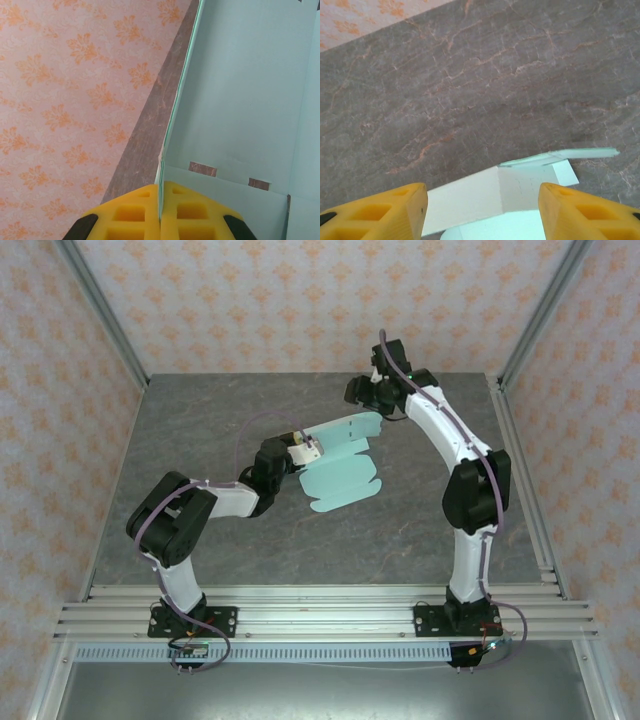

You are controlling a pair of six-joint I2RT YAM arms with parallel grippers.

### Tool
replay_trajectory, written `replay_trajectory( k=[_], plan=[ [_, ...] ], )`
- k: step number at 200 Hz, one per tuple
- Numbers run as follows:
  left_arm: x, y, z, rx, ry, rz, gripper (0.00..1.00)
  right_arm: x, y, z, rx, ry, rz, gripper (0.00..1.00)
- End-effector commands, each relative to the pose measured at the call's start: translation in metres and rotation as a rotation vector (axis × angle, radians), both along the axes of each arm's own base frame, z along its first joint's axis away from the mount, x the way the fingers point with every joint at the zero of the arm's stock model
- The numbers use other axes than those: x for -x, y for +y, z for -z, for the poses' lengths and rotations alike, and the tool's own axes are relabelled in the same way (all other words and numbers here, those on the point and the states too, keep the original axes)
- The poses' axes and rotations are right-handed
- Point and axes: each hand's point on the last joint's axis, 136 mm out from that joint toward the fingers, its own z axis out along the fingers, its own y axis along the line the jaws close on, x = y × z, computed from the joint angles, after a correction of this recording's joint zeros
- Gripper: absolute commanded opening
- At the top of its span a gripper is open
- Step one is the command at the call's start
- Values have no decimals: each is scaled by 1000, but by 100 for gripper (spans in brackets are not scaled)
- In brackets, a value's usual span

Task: Fold the paper box

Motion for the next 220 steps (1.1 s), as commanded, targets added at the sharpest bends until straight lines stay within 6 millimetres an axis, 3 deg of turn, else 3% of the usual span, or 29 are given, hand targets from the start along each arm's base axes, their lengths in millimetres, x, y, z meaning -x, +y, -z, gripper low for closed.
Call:
replay_trajectory(
  k=[1,69,136,187,202,220],
  plan=[
    [-2,1,-5,-10,-39,-19,0,3,4,31,39,80,-9,62],
    [-5,0,-4,-8,-37,-20,0,7,29,46,12,119,-52,60],
    [-6,0,-3,-6,-33,-21,0,16,36,61,-63,148,-14,55],
    [-7,1,-1,-6,-42,-30,0,17,38,64,-81,141,-13,35],
    [-8,4,-1,-10,-57,-47,0,19,37,64,-82,140,-11,36],
    [-8,7,0,-20,-69,-61,0,21,35,60,-79,128,-9,46]
  ],
)
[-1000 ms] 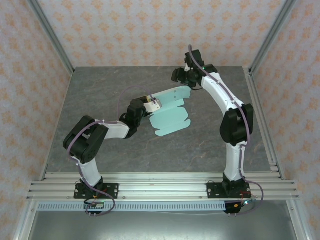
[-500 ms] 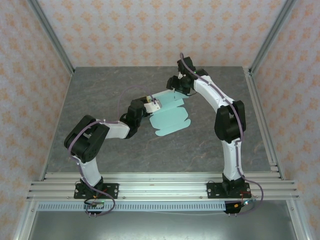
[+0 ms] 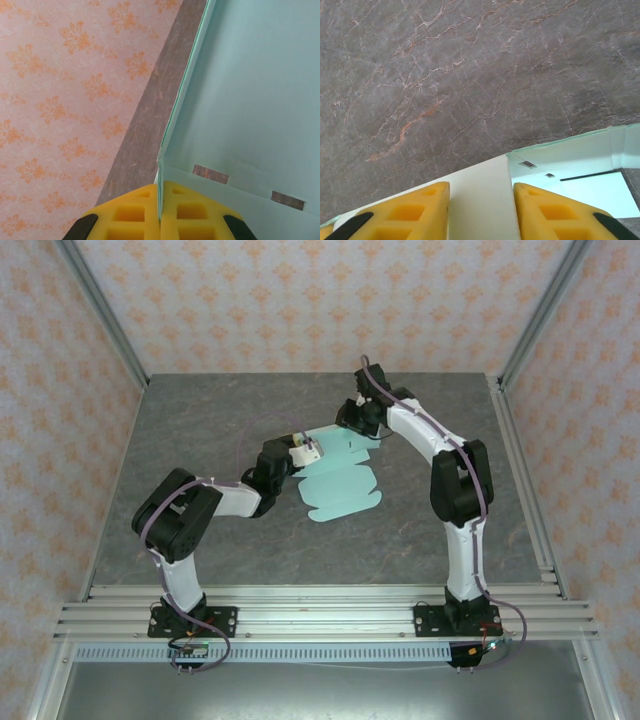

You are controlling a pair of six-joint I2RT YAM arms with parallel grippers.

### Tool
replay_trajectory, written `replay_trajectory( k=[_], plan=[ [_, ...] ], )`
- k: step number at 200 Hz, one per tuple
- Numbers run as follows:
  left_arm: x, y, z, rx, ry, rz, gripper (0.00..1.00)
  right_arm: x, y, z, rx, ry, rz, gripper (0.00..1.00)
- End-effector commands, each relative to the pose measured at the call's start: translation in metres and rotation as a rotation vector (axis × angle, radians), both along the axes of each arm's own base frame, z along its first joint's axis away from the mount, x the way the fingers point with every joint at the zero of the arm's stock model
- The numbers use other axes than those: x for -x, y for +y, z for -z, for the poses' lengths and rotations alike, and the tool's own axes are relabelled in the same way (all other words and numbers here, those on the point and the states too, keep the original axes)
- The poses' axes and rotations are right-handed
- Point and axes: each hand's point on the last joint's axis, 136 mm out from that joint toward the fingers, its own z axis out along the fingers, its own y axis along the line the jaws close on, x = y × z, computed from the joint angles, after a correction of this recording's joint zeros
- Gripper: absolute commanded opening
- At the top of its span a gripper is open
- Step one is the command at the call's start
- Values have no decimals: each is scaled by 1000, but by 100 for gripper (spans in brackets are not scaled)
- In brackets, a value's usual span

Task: Fold the paper box

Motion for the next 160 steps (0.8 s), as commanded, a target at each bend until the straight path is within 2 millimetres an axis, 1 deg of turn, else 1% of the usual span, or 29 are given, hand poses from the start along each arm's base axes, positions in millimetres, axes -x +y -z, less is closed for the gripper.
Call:
replay_trajectory(
  k=[1,17,25,34,38,40,45,63,75,86,96,112,132,134,151,160],
  plan=[
    [-5,3,-13,-1,-74,-30,0,7,1,-26,-19,-44,-3,46],
    [-5,4,-13,2,-91,-40,0,10,-4,-35,-10,-65,-3,54],
    [-5,4,-15,4,-101,-45,0,11,-9,-40,-6,-74,7,58],
    [-5,5,-14,-3,-102,-48,0,13,-16,-47,-9,-90,19,61],
    [-5,6,-13,-6,-102,-50,0,14,-19,-51,-14,-100,25,61],
    [-6,5,-17,2,-119,-51,0,14,-22,-52,-16,-102,30,61],
    [-6,5,-20,3,-129,-53,0,16,-27,-56,-27,-112,45,61],
    [-6,4,-20,-2,-128,-47,0,20,-50,-73,-89,-159,107,61],
    [-6,2,-21,-1,-129,-42,0,26,-66,-76,-125,-182,150,61],
    [-6,2,-20,-4,-125,-39,0,31,-77,-73,-155,-204,177,61],
    [-6,0,-20,-4,-124,-35,0,36,-84,-67,-169,-220,189,62],
    [-6,0,-18,-8,-118,-32,0,38,-89,-48,-179,-211,190,61],
    [-7,-2,-18,-3,-119,-24,0,32,-87,-18,-167,-175,162,51],
    [-6,-2,-14,-11,-104,-23,0,31,-86,-15,-167,-170,157,50],
    [-7,-3,-9,-19,-78,-18,0,22,-78,2,-189,-159,128,41],
    [-7,-4,-7,-20,-72,-18,0,17,-74,9,-204,-157,115,39]
  ],
)
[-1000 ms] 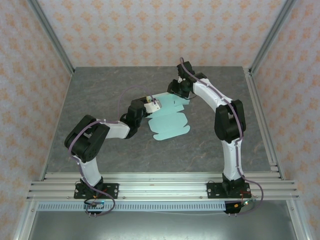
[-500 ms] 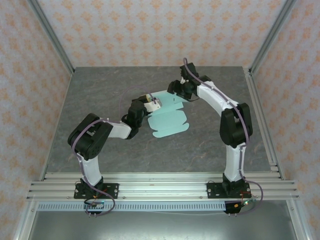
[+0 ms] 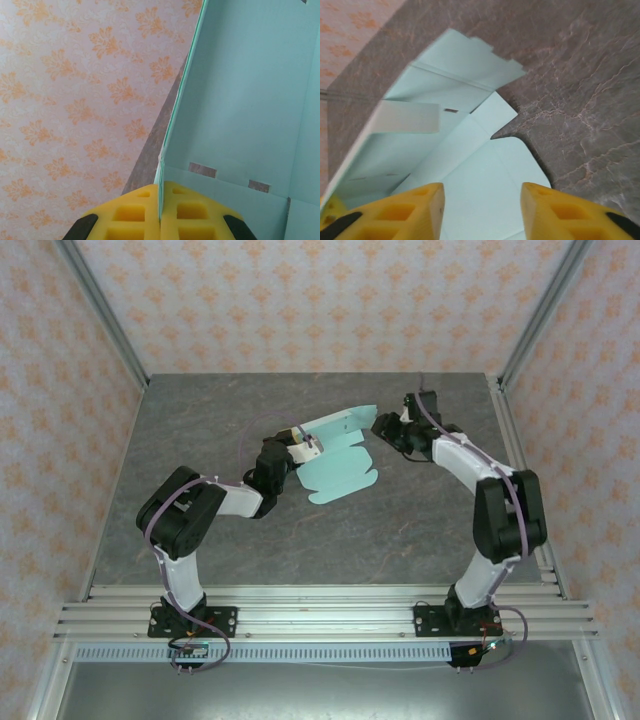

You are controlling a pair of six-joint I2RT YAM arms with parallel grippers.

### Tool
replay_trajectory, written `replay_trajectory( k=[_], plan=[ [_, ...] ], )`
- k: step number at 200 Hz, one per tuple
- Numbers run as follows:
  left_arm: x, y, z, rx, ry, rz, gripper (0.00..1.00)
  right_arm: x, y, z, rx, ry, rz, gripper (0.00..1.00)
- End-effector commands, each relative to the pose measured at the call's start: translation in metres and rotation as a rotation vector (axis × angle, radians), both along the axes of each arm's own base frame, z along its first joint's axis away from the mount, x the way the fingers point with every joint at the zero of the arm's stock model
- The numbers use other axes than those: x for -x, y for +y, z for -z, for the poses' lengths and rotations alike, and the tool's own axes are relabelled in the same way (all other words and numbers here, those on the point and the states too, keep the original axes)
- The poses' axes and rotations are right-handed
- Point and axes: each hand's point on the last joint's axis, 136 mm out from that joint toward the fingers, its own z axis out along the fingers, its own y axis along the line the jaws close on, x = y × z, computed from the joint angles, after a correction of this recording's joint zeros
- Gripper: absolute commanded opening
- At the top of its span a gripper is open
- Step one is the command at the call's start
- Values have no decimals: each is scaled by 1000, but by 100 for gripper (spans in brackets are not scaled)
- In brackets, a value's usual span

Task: Fold the paper box

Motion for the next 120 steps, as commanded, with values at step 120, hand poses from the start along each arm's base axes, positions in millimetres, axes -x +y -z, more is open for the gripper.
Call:
replay_trajectory(
  k=[120],
  plan=[
    [-12,-1,22,-16,57,-26,0,-70,23,59,-18,-5,-76,40]
  ],
)
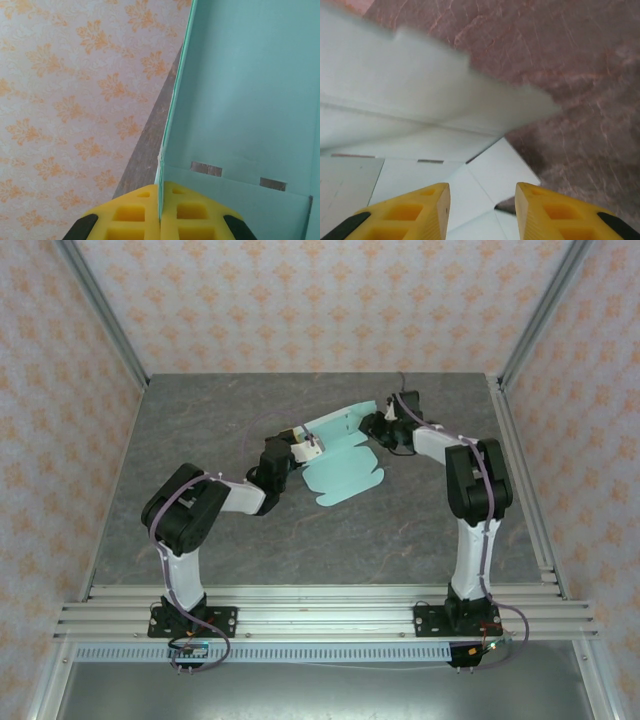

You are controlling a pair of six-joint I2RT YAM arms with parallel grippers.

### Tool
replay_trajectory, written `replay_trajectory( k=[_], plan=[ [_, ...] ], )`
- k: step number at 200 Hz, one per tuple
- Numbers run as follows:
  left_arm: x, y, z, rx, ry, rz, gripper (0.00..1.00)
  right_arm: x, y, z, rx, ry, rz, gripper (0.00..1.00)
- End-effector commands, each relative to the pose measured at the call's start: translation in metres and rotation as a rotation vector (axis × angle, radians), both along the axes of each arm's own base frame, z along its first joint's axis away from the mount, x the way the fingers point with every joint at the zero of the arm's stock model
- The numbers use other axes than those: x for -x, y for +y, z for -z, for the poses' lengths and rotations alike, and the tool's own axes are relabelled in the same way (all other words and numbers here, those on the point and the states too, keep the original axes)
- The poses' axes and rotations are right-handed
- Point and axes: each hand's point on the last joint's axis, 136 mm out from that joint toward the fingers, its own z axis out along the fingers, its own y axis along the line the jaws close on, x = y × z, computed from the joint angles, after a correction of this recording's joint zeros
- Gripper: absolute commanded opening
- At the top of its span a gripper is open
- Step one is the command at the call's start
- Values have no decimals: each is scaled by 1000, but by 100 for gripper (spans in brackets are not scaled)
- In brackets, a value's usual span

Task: Fold the paper box

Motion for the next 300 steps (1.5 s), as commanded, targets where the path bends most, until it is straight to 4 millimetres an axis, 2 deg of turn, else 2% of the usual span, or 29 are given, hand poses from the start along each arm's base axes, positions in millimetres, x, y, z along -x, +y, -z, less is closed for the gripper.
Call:
replay_trajectory(
  k=[1,117,147,182,226,243,287,300],
  plan=[
    [-4,1,9,-7,23,-15,0,-10,-4,4,31,2,1,40],
    [-9,3,16,-8,38,-40,0,-2,-12,37,91,76,8,42],
    [-10,3,15,-8,37,-45,0,5,-16,35,145,89,9,48],
    [-10,4,14,-6,35,-47,0,10,-10,34,120,83,-13,48],
    [-10,3,14,1,36,-44,0,2,4,34,41,58,-39,43],
    [-10,2,13,1,34,-41,0,1,11,27,19,33,-56,39],
    [-9,2,14,1,36,-41,0,6,21,17,55,-3,-97,35],
    [-9,2,15,3,37,-40,0,7,22,18,66,-2,-103,32]
  ],
)
